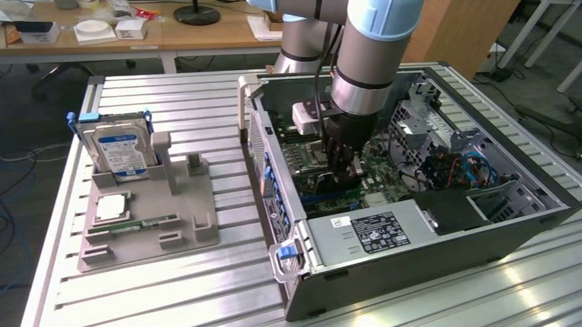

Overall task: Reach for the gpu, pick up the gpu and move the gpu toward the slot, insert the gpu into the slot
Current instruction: 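Insert the gpu into the slot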

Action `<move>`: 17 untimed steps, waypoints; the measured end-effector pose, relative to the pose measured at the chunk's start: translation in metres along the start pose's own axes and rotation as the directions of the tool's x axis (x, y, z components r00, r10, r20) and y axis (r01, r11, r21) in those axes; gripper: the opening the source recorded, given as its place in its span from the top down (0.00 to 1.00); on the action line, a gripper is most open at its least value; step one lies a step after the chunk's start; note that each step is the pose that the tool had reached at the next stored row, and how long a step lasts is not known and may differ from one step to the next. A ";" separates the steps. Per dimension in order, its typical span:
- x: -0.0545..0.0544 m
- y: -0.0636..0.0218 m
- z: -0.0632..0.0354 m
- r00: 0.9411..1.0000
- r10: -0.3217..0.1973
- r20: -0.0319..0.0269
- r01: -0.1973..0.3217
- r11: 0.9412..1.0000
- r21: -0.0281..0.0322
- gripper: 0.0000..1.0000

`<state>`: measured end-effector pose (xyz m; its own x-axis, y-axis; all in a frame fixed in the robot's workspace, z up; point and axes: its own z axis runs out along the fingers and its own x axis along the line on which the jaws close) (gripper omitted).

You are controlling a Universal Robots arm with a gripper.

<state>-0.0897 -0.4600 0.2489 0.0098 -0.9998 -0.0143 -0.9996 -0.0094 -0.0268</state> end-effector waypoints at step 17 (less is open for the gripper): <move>0.001 0.0001 0.0016 1.000 0.002 0.000 -0.002 1.000 0.000 0.74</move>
<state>-0.0898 -0.4607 0.2473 0.0079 -0.9999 -0.0143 -0.9996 -0.0075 -0.0267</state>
